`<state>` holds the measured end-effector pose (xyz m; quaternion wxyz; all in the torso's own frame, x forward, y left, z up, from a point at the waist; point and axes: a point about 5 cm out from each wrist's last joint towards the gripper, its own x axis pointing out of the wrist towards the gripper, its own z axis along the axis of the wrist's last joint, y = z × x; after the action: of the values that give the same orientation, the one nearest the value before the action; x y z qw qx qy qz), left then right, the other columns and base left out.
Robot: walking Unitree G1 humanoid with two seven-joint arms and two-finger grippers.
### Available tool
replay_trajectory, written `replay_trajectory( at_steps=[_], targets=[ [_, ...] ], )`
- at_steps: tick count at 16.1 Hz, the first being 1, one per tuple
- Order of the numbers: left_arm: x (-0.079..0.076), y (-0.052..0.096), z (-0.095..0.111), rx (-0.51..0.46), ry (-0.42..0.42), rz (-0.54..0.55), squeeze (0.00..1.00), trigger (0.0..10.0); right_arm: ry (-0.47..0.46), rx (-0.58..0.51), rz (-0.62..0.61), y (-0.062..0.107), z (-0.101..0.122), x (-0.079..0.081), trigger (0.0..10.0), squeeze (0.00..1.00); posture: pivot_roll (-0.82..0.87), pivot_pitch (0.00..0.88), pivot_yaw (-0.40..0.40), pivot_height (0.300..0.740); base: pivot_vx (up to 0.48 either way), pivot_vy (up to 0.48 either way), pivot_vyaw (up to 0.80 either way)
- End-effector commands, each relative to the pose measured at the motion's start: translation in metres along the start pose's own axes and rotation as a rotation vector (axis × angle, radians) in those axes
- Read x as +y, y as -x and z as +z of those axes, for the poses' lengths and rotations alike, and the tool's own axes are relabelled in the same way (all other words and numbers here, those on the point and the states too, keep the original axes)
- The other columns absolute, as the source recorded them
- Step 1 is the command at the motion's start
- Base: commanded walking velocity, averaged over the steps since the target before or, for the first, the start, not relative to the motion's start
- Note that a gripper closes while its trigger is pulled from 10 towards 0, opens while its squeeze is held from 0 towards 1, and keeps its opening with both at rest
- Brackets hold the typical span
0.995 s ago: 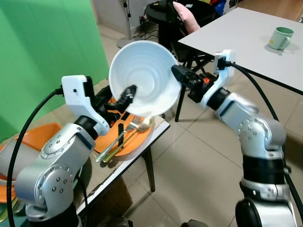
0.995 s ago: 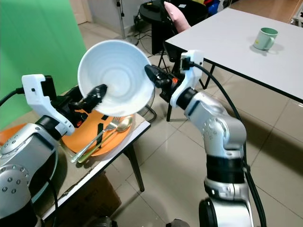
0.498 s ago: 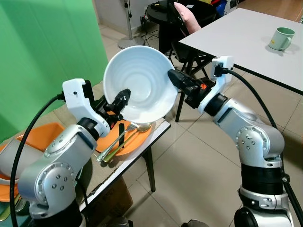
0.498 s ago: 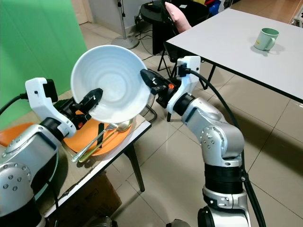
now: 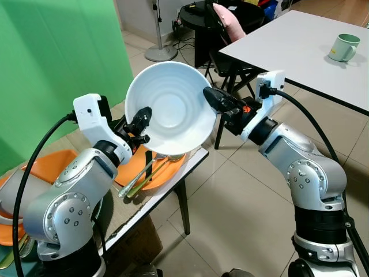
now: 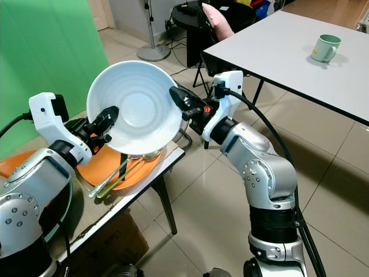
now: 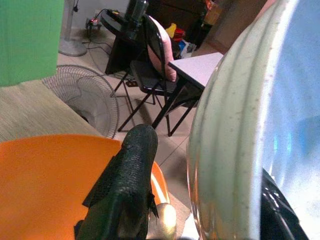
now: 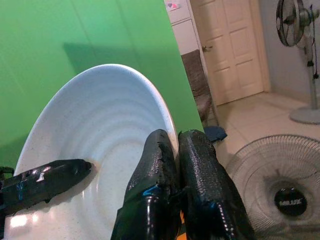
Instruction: Setting the table
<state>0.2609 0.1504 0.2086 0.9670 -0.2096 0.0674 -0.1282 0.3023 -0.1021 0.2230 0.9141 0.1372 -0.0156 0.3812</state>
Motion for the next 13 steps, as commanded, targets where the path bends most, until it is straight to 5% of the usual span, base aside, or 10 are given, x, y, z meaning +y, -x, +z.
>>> replay_trajectory(
  at_steps=[1,2,3,10,11,13],
  targets=[
    [0.0,-0.001,0.011,-0.07,-0.03,0.022,0.0,0.0,0.024,0.008,0.055,-0.001,-0.002,0.01,10.0,0.0,-0.02,0.01,0.105,0.74,0.0,0.0,0.0],
    [0.0,-0.001,0.011,-0.07,-0.03,0.022,0.0,0.0,0.024,0.008,0.055,-0.001,-0.002,0.01,10.0,0.0,-0.02,0.01,0.105,0.74,0.0,0.0,0.0],
    [-0.002,-0.001,0.013,-0.085,-0.062,0.026,0.0,0.0,0.034,0.038,0.054,-0.001,-0.005,0.012,10.0,1.0,-0.02,0.005,0.101,0.74,0.0,0.0,0.0],
    [-0.016,0.0,0.019,-0.149,-0.205,-0.036,0.0,0.0,-0.022,0.281,-0.101,-0.007,-0.037,0.003,10.0,0.98,-0.02,0.0,0.086,0.74,0.0,0.0,0.0],
    [-0.019,0.001,0.022,-0.177,-0.229,-0.054,0.0,0.0,-0.082,0.288,-0.097,-0.007,-0.039,0.003,10.0,0.0,-0.02,0.0,0.081,0.74,0.0,0.0,0.0],
    [-0.024,0.002,0.024,-0.204,-0.265,-0.092,0.0,0.0,-0.221,0.28,-0.078,-0.009,-0.039,0.006,10.0,0.0,-0.02,0.0,0.077,0.74,0.0,0.0,0.0]
  ],
)
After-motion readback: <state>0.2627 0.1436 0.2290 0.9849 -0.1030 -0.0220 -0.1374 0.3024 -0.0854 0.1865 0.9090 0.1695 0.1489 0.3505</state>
